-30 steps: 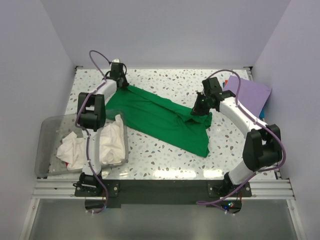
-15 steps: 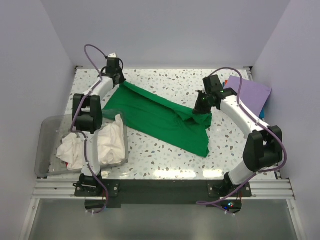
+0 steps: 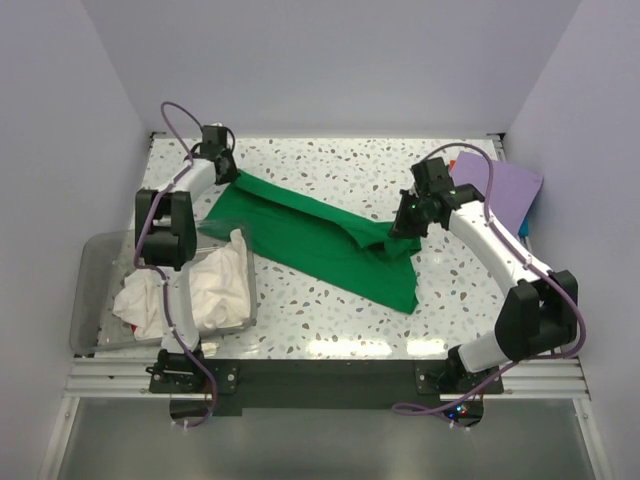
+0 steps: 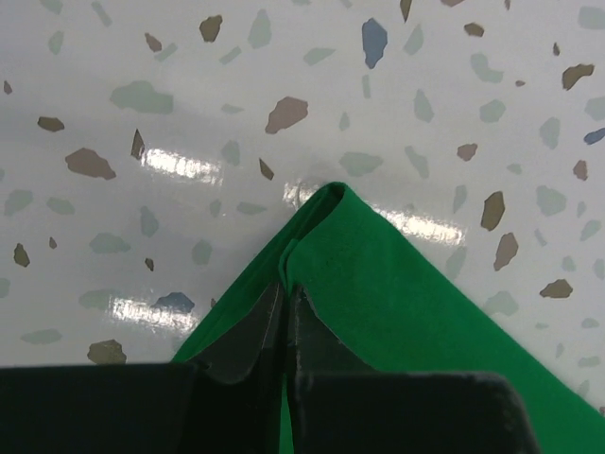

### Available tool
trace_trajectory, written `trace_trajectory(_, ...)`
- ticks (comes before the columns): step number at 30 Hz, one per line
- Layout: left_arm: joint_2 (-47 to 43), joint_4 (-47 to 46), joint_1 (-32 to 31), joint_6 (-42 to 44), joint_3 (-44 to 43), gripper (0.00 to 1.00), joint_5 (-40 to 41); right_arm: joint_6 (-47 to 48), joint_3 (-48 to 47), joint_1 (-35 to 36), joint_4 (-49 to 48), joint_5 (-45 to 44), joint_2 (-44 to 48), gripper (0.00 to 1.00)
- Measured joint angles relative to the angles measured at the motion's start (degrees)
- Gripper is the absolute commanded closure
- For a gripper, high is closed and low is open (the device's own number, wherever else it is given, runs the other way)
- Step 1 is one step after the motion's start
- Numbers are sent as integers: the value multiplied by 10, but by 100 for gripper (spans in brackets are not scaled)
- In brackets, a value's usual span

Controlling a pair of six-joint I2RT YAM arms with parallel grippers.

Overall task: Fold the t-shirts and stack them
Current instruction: Fold the tshirt

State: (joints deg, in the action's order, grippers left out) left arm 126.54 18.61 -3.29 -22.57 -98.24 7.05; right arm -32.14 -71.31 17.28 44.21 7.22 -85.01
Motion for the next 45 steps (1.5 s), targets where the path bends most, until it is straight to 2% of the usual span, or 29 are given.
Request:
trace_trajectory(12, -2, 24, 5, 12, 24, 99, 14, -5, 59, 41, 2, 30, 2, 99)
trace_trajectory(15, -2, 35, 7, 12, 25, 80, 23, -5, 67, 50, 1, 37, 2, 93)
trace_trajectory(16, -2, 38, 8, 13, 25, 67, 26, -4, 70, 54, 2, 42, 2, 91)
trace_trajectory(18, -2, 39, 10, 18, 25, 54, 31, -5, 73, 61, 2, 53, -1, 81)
trace_trajectory(19, -3, 40, 11, 19, 25, 43, 34, -3, 74, 66, 2, 61, -3, 76)
trace_trajectory(21, -4, 41, 14, 24, 25, 34, 38, 2, 74, 77, 1, 78, -10, 58)
trace_trajectory(23, -7, 43, 15, 25, 25, 27, 42, 7, 74, 87, 2, 90, -14, 49)
trace_trajectory(24, -10, 43, 16, 25, 25, 25, 43, 9, 74, 91, 3, 92, -14, 42)
trace_trajectory(27, -23, 43, 16, 27, 25, 22, 42, 17, 62, 93, 17, 81, -14, 39)
trace_trajectory(33, -50, 16, 3, 29, 25, 20, 18, 34, 21, 50, 22, 26, -15, 44)
trace_trajectory(39, -43, -11, -20, 22, 25, 19, -49, 53, 37, -62, -14, -2, -20, 46)
trace_trajectory(45, -9, -28, -20, 15, 25, 19, -89, 65, 54, -100, -64, -14, -56, 46)
